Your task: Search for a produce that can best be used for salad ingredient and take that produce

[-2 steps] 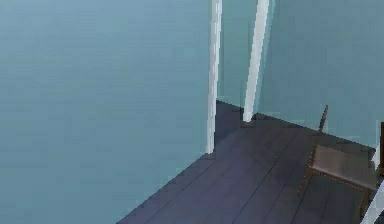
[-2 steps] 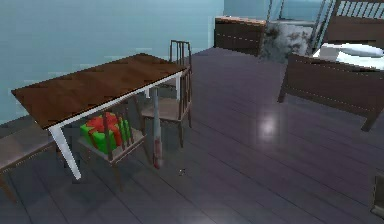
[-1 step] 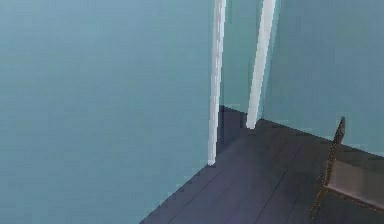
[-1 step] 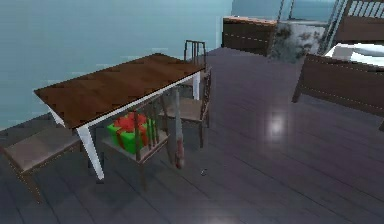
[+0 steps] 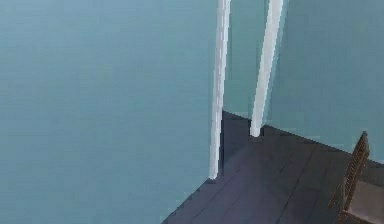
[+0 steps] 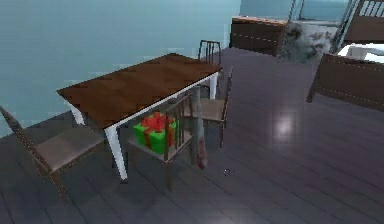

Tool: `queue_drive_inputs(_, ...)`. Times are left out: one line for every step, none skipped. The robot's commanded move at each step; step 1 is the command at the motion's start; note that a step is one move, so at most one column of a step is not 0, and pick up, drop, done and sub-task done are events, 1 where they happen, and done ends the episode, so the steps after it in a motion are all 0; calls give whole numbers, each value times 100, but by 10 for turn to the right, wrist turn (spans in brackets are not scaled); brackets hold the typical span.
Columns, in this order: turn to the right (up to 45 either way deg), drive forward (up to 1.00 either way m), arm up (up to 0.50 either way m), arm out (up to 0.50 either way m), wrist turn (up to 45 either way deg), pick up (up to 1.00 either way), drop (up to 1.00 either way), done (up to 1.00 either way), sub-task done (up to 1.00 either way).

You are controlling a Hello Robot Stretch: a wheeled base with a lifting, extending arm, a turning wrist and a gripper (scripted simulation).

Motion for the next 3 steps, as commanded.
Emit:
queue_drive_inputs(120, 0, 0, 0, 0, 0, 0, 0, 0)
queue_drive_inputs(0, 100, 0, 0, 0, 0, 0, 0, 0)
queue_drive_inputs(60, 0, 0, 0, 0, 0, 0, 0, 0)
